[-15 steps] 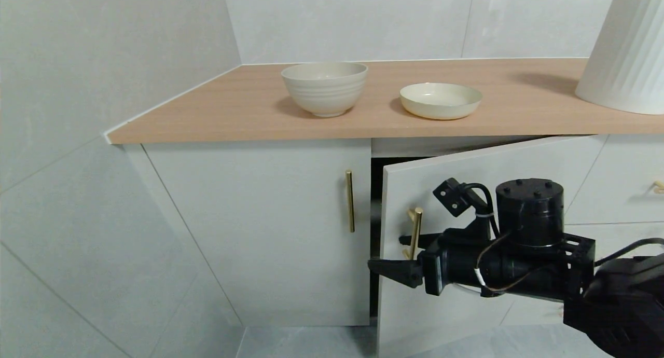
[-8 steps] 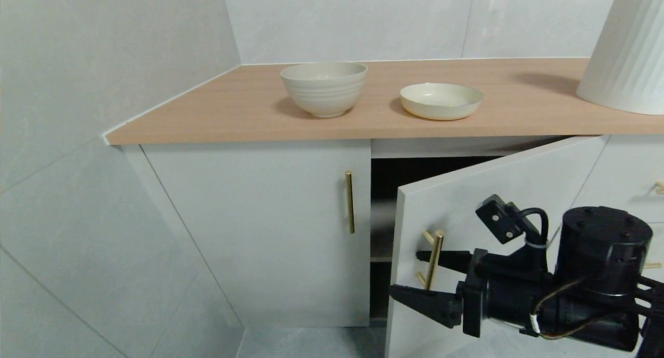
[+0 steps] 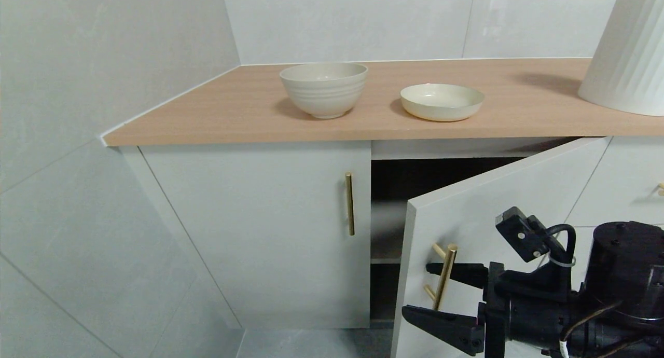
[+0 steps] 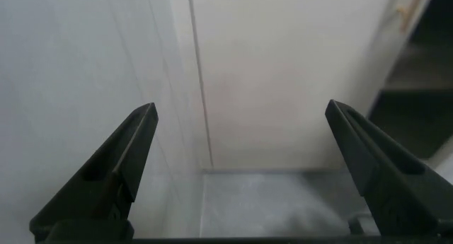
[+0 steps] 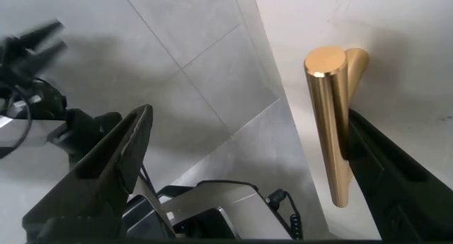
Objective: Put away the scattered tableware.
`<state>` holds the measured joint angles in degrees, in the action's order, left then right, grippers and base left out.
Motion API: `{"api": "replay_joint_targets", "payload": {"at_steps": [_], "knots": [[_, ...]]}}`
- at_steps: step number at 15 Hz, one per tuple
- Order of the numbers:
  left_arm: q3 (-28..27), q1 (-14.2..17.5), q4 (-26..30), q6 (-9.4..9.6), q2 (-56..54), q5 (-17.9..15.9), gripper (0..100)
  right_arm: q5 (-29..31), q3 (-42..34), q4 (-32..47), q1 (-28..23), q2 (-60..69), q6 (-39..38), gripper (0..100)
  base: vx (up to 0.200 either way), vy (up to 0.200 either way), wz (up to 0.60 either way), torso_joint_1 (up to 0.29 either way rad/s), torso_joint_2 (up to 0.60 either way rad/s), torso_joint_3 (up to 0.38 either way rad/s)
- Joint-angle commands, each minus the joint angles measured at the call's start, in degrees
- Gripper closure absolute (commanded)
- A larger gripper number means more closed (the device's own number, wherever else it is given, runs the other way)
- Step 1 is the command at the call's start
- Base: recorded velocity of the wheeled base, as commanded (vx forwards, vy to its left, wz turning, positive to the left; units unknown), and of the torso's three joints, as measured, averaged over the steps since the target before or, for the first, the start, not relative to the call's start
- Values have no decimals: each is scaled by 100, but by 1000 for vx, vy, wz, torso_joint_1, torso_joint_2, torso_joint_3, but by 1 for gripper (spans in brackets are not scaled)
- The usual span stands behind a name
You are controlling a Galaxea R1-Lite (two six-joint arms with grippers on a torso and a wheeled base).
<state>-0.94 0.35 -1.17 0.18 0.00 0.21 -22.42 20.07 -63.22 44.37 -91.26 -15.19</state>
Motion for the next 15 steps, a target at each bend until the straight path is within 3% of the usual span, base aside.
{"api": "replay_joint_targets", "payload": {"at_steps": [1, 3, 6, 8, 9, 11, 13, 14, 15], "knots": [[-680, -27, -6, -1, 97, -117, 0, -17, -38, 20, 10, 56, -2, 0, 0, 0, 0, 0, 0, 0], [-2121, -167, 574, -1, 1116, -891, 0, -17, -91, 20, 10, 73, -2, 0, 0, 0, 0, 0, 0, 0], [-3299, -167, 565, -1, 3340, -1805, 0, -17, -126, 20, 54, 64, 7, 0, 0, 0, 0, 0, 0, 0], [-3756, -317, -6, -53, 4931, -2086, 0, -17, -135, 20, 71, 12, -2, 0, 0, 0, 0, 0, 0, 0], [-3800, -712, -639, -115, 5669, -2086, 0, -17, -161, 20, 71, -24, 7, 0, 0, 0, 0, 0, 0, 0], [-3659, -1301, -1597, -467, 6574, -2077, 0, -17, -161, 20, 89, -76, 16, 0, 0, 0, 0, 0, 0, 0], [-3228, -1960, -1948, -1055, 6750, -2095, 0, 71, -178, 20, 194, -32, 16, 0, 0, 0, 0, 0, 0, 0], [-3202, -2057, -2028, -1222, 6785, -2139, 0, 106, -161, 20, 194, -41, 16, 0, 0, 0, 0, 0, 0, 0], [-3176, -2364, -2300, -1442, 6943, -2192, 0, 159, -222, 20, 194, -15, 16, 0, 0, 0, 0, 0, 0, 0]]}}
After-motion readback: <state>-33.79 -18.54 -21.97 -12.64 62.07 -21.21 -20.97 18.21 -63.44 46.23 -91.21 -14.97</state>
